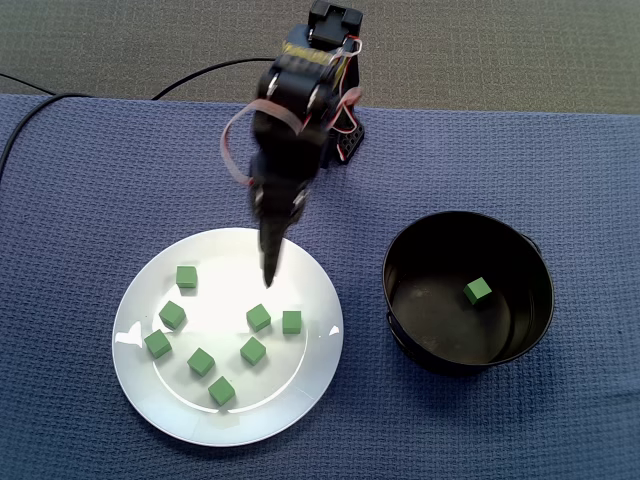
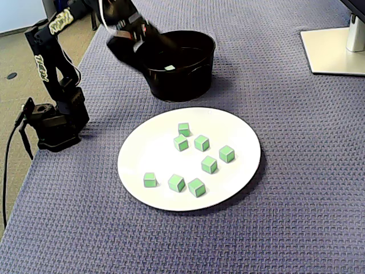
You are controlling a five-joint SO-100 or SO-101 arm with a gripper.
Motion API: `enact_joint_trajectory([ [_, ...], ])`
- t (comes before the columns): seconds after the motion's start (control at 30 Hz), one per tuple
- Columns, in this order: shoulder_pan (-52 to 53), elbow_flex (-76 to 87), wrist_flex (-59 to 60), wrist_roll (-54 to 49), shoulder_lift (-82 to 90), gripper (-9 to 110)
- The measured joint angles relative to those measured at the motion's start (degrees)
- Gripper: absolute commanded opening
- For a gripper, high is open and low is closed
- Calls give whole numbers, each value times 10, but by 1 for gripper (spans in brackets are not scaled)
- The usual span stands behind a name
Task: Pick up the items on the white plate and put them in the black container.
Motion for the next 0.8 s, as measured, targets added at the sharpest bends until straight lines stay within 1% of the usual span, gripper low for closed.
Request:
enact_joint_trajectory([
  [0.13,3,54,-16,48,-55,28],
  [0.33,-29,57,-16,93,-154,28],
  [0.53,-56,56,-23,98,-236,28],
  [0.8,-62,25,-47,89,-304,27],
])
